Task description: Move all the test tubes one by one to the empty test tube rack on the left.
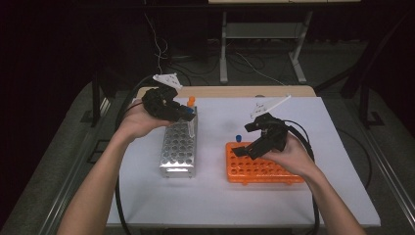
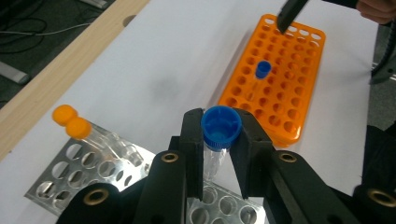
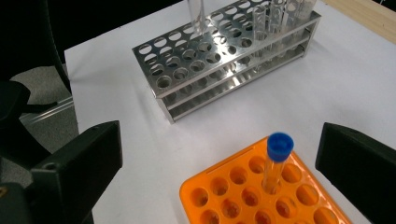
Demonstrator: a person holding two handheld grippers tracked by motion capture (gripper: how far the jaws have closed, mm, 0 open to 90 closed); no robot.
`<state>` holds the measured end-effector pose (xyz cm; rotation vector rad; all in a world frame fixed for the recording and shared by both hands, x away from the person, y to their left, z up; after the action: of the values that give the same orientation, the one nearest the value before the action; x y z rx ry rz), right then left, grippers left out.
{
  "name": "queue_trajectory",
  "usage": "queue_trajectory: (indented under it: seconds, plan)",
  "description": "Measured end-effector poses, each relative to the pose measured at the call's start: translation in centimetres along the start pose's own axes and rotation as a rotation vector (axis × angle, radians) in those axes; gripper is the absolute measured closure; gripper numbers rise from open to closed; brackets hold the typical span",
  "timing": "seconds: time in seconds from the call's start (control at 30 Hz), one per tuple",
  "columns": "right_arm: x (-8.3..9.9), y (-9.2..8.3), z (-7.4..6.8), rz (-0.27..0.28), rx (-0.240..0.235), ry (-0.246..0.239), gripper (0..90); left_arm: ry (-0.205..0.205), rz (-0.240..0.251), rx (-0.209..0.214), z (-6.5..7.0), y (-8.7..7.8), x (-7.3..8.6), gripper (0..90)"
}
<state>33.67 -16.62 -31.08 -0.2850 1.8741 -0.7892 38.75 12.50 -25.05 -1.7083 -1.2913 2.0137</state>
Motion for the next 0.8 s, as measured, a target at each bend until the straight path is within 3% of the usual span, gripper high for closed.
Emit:
queue_trajectory:
  seconds: [0.47,0.8]
  plan:
    - [2.1,-0.9,0.3,0.000,0.008,0.014,0.2,-0.025,-0.002,-0.043,-2.6,1.1,-0.6,74.1]
    - [3.1,-1.1,0.7,0.014,0.013,0.025,0.2,-0.044,-0.019,-0.061,-4.0,3.0,0.5,74.1]
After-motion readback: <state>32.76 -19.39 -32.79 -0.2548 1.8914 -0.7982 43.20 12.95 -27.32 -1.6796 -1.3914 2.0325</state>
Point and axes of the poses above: each handheld gripper's, and its own axes: y roughly forward along the jaws, x roughly out of its underside, z roughly to its right, the point moved 1 cm from there along y, roughly forward along the jaws, and after that the axes turned 6 degrees about -x, right-handed, at the moved point
